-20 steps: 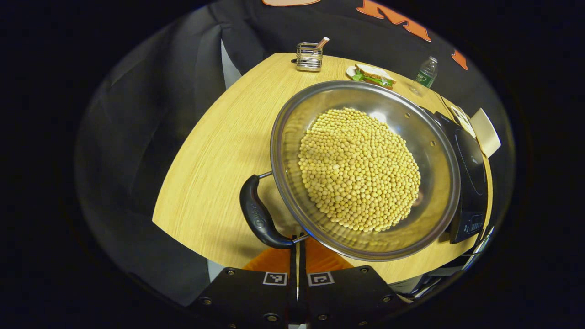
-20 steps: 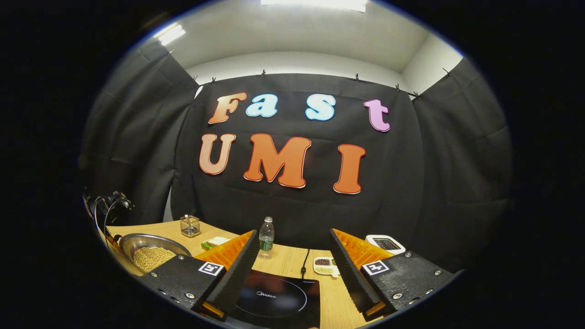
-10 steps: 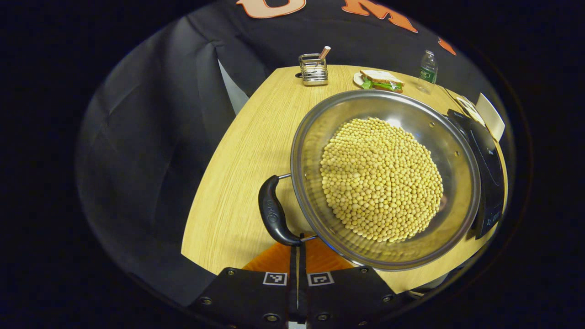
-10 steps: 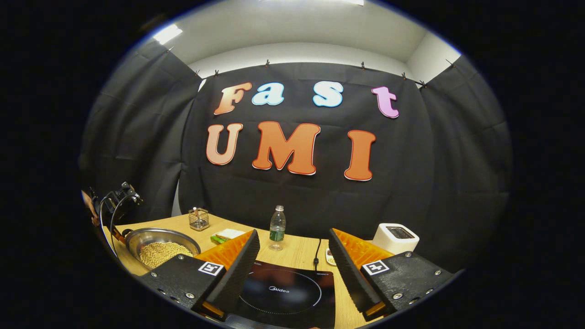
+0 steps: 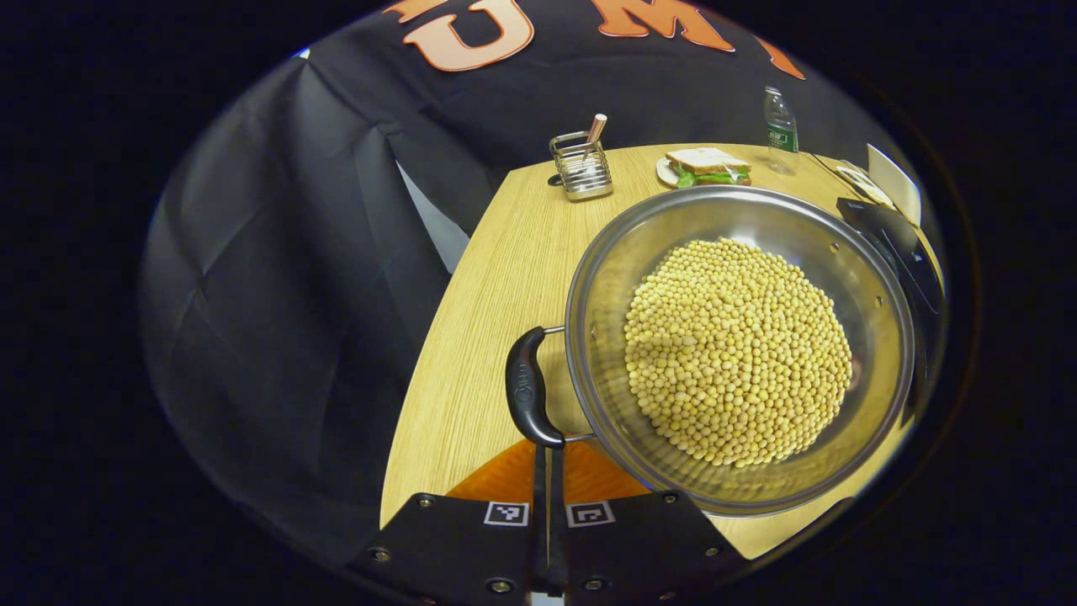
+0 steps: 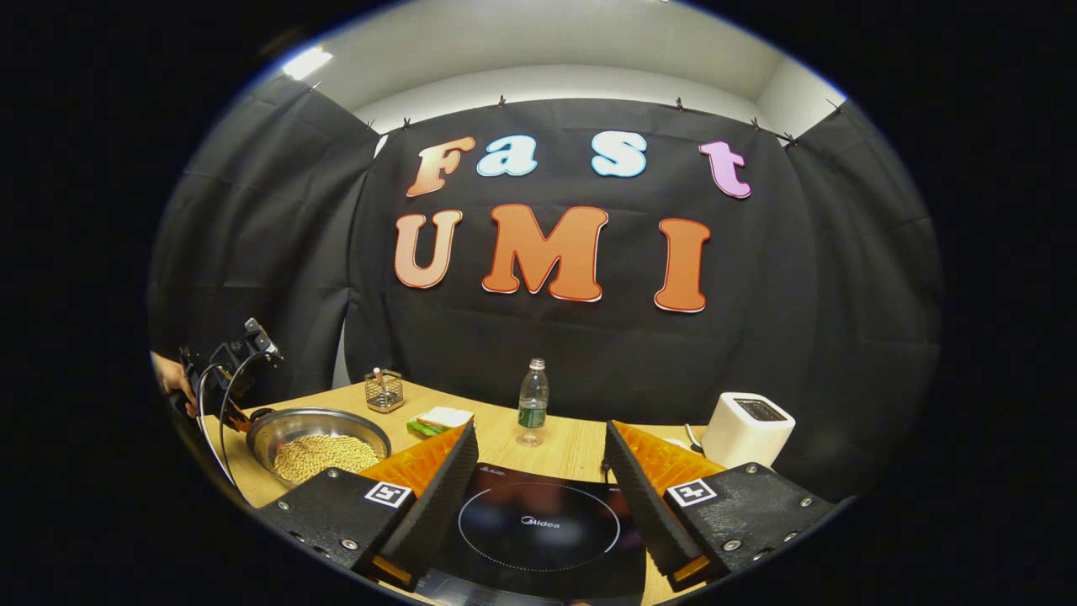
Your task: First push the handle of the pot to place it horizontally, then grasp the pot with both hands and set it on the induction cooktop.
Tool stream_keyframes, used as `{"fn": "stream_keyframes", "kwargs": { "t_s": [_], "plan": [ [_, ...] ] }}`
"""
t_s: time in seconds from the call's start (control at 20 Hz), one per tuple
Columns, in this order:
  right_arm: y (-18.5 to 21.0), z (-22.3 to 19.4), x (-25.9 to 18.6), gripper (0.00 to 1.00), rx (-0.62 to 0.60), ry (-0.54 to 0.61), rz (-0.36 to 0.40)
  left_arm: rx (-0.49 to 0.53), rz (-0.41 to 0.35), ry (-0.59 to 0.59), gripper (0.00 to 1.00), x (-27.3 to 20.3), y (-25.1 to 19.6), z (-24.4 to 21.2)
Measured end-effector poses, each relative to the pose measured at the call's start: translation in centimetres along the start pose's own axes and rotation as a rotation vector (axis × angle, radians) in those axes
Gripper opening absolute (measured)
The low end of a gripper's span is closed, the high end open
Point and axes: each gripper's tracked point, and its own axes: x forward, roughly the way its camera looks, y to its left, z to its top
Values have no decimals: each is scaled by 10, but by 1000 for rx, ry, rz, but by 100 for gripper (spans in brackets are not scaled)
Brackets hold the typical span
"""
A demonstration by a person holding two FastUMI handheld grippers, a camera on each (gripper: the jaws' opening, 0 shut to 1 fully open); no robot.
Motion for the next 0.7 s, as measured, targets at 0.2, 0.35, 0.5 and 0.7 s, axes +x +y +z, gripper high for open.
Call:
{"fn": "stream_keyframes", "kwargs": {
  "t_s": [0.2, 0.35, 0.5, 0.7],
  "plan": [
    [7, -6, -3, 95, 5, 9, 12, 21, 14, -44, 2, 1, 2, 8],
    [13, -12, -3, 95, -1, 23, 22, 34, 33, -72, 1, 4, 6, 14],
    [21, -18, -5, 95, 1, 40, 35, 35, 44, -98, 1, 4, 6, 17],
    [33, -24, -7, 95, 0, 61, 55, 38, 52, -124, 1, 9, 5, 25]
  ]
}}
